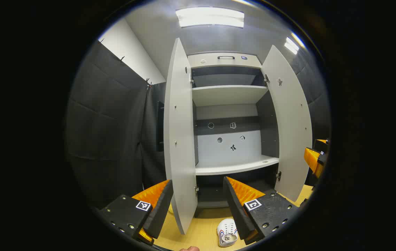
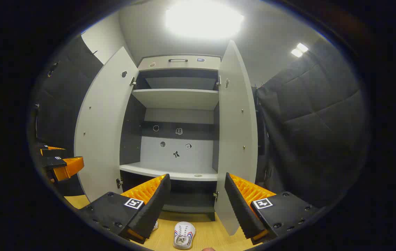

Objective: Grab one shoe with the right hand and put it into the shoe cabinet, grab the other shoe with the left hand and put it into the shoe cabinet; then close the right door with the right hand and the left door with the left hand.

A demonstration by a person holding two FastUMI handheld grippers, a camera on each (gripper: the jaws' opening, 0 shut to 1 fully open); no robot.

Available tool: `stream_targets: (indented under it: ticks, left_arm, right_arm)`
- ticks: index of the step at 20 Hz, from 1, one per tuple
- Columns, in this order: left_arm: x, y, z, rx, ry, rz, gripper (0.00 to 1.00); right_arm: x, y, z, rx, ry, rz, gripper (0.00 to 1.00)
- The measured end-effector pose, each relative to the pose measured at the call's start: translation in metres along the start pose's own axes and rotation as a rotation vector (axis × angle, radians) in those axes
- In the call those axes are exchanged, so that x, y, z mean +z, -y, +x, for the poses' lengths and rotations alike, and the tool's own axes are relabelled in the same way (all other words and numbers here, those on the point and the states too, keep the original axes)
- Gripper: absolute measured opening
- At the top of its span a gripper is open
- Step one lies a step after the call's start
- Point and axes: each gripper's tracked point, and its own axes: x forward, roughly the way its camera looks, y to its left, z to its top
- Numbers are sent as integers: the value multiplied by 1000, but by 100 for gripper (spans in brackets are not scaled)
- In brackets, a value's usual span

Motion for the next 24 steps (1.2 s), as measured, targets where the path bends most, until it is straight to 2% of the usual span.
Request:
stream_targets:
  ticks: [13, 24]
  left_arm:
    - [3, -8, 2, 41, 9, 22, 78]
    - [8, -24, -2, 88, 19, 48, 78]
  right_arm:
    - [-15, -10, 27, 41, -26, 2, 98]
    - [-70, -32, 80, 82, -151, -12, 98]
